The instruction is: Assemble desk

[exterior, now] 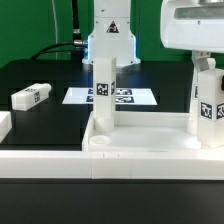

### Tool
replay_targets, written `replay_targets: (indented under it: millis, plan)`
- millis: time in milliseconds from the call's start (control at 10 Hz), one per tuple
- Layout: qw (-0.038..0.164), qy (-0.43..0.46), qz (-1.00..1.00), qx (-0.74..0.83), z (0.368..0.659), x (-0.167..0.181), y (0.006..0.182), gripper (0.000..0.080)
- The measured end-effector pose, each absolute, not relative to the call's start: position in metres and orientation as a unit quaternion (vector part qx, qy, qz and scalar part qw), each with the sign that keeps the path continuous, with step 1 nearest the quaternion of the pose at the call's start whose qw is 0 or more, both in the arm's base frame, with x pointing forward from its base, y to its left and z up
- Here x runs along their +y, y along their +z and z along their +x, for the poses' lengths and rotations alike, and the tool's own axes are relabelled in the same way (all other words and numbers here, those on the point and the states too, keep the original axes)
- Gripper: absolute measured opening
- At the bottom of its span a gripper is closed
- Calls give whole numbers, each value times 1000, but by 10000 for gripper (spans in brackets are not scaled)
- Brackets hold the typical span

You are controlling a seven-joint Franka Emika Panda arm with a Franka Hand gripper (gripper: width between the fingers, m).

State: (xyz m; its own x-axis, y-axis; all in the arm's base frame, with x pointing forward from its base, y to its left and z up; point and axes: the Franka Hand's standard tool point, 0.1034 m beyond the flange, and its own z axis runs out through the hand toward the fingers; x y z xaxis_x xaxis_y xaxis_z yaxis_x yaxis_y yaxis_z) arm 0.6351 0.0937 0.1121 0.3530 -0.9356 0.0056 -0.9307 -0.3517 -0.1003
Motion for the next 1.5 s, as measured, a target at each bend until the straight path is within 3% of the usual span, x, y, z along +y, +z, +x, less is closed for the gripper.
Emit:
replay_targets:
  millis: [800,900,1000,1100,1500]
  plan:
    - [45,-23,-734,677,635,95,112,297]
    - [43,-23,-755,654,635,94,112,467]
    - [42,-25,-776,629,635,95,111,467]
    - [41,-27,-803,594,635,95,111,611]
    - [34,-31,-884,465,633,99,109,649]
